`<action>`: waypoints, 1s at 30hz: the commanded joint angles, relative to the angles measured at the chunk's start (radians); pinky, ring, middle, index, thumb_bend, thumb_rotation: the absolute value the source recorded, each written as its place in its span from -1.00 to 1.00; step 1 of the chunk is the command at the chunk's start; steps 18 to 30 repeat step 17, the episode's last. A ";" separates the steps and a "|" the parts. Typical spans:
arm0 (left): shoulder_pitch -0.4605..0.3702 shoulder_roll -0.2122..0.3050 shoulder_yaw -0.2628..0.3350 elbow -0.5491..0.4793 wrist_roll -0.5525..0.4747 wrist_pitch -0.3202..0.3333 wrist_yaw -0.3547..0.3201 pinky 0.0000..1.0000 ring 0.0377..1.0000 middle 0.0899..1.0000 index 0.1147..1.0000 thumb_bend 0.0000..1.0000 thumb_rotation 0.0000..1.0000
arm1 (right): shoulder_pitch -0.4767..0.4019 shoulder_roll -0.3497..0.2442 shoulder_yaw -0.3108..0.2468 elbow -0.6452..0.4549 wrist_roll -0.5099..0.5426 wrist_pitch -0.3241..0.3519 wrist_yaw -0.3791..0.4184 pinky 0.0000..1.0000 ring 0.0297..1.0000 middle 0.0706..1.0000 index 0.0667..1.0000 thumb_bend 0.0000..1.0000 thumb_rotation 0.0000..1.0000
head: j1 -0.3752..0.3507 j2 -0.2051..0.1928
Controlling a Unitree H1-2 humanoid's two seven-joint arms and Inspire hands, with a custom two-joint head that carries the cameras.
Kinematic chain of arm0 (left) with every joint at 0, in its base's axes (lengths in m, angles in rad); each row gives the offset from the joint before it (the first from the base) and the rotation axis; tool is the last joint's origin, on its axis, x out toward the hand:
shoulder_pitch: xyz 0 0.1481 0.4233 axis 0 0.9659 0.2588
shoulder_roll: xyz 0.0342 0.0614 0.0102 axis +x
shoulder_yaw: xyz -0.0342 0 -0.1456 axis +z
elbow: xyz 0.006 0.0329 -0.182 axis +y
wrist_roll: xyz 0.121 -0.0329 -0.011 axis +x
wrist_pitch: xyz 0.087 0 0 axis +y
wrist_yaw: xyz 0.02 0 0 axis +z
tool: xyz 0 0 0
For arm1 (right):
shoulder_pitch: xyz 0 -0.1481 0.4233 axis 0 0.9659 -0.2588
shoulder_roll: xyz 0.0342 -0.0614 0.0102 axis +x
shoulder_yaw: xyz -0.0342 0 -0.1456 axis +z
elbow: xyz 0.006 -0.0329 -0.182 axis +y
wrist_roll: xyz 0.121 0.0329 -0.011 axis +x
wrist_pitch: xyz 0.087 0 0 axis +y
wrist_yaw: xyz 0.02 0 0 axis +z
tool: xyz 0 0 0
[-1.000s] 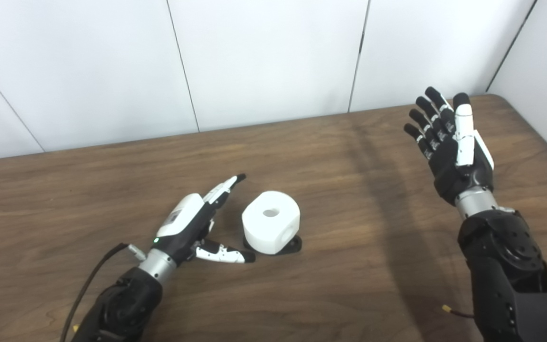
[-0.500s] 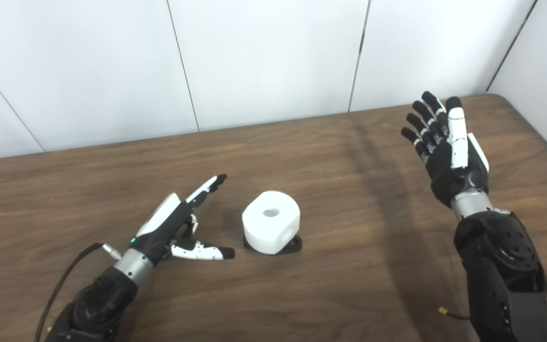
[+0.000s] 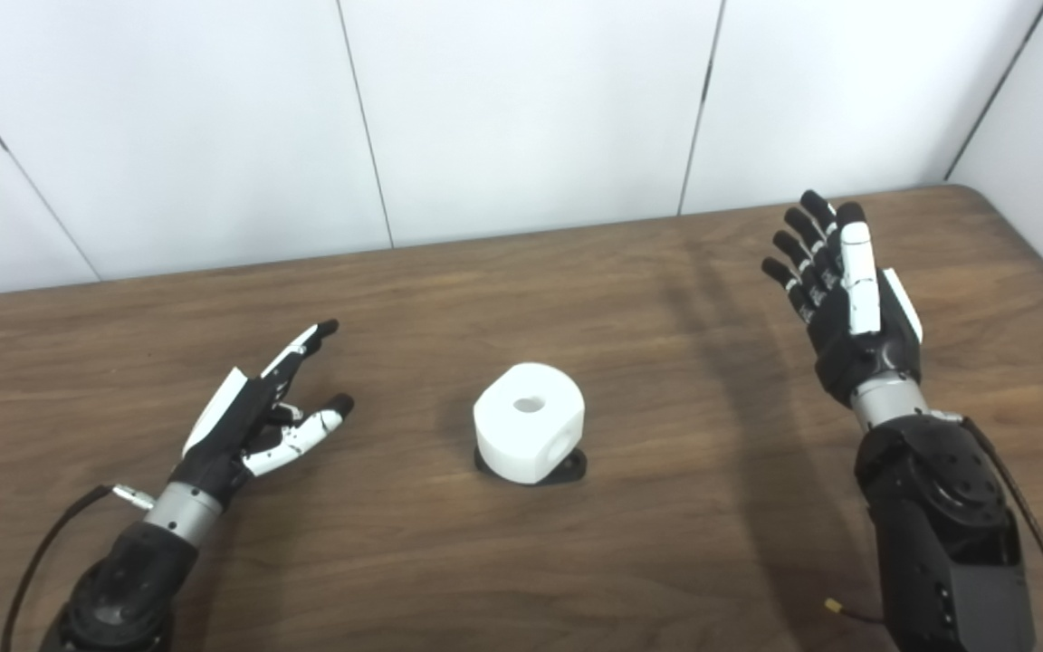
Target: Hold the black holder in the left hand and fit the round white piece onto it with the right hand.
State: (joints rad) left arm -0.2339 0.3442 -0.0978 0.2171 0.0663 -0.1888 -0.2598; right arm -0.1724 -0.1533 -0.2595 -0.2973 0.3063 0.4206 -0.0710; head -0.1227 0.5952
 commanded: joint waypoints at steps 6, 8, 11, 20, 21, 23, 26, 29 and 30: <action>-0.005 -0.054 0.052 0.021 -0.065 0.037 0.022 0.92 0.94 0.98 0.96 -0.21 0.37 | -0.011 -0.011 -0.013 -0.015 0.002 -0.050 0.014 0.79 0.88 0.88 0.87 -0.45 0.81 | 0.086 -0.001; 0.000 -0.073 0.066 0.009 -0.077 0.073 0.033 0.93 0.95 0.98 0.96 -0.17 0.40 | -0.008 -0.015 -0.022 -0.010 0.017 -0.051 0.022 0.81 0.89 0.89 0.87 -0.45 0.80 | 0.109 -0.002; 0.007 -0.098 0.082 0.000 -0.087 0.105 0.051 0.97 0.96 0.97 0.95 -0.11 0.55 | -0.004 -0.026 -0.037 0.006 0.039 -0.062 0.043 0.86 0.92 0.92 0.90 -0.48 0.89 | 0.148 -0.008; 0.007 -0.137 0.124 0.037 -0.125 0.084 0.082 0.90 0.96 0.99 0.96 -0.10 0.84 | 0.006 -0.028 -0.056 0.031 0.053 -0.085 0.060 0.85 0.90 0.92 0.91 -0.48 0.90 | 0.164 -0.024; 0.007 -0.137 0.124 0.037 -0.125 0.084 0.082 0.90 0.96 0.99 0.96 -0.10 0.84 | 0.006 -0.028 -0.056 0.031 0.053 -0.085 0.060 0.85 0.90 0.92 0.91 -0.48 0.90 | 0.164 -0.024; 0.007 -0.137 0.124 0.037 -0.125 0.084 0.082 0.90 0.96 0.99 0.96 -0.10 0.84 | 0.006 -0.028 -0.056 0.031 0.053 -0.085 0.060 0.85 0.90 0.92 0.91 -0.48 0.90 | 0.164 -0.024; 0.007 -0.137 0.124 0.037 -0.125 0.084 0.082 0.90 0.96 0.99 0.96 -0.10 0.84 | 0.006 -0.028 -0.056 0.031 0.053 -0.085 0.060 0.85 0.90 0.92 0.91 -0.48 0.90 | 0.164 -0.024; 0.007 -0.137 0.124 0.037 -0.125 0.084 0.082 0.90 0.96 0.99 0.96 -0.10 0.84 | 0.006 -0.028 -0.056 0.031 0.053 -0.085 0.060 0.85 0.90 0.92 0.91 -0.48 0.90 | 0.164 -0.024; 0.007 -0.137 0.124 0.037 -0.125 0.084 0.082 0.90 0.96 0.99 0.96 -0.10 0.84 | 0.006 -0.028 -0.056 0.031 0.053 -0.085 0.060 0.85 0.90 0.92 0.91 -0.48 0.90 | 0.164 -0.024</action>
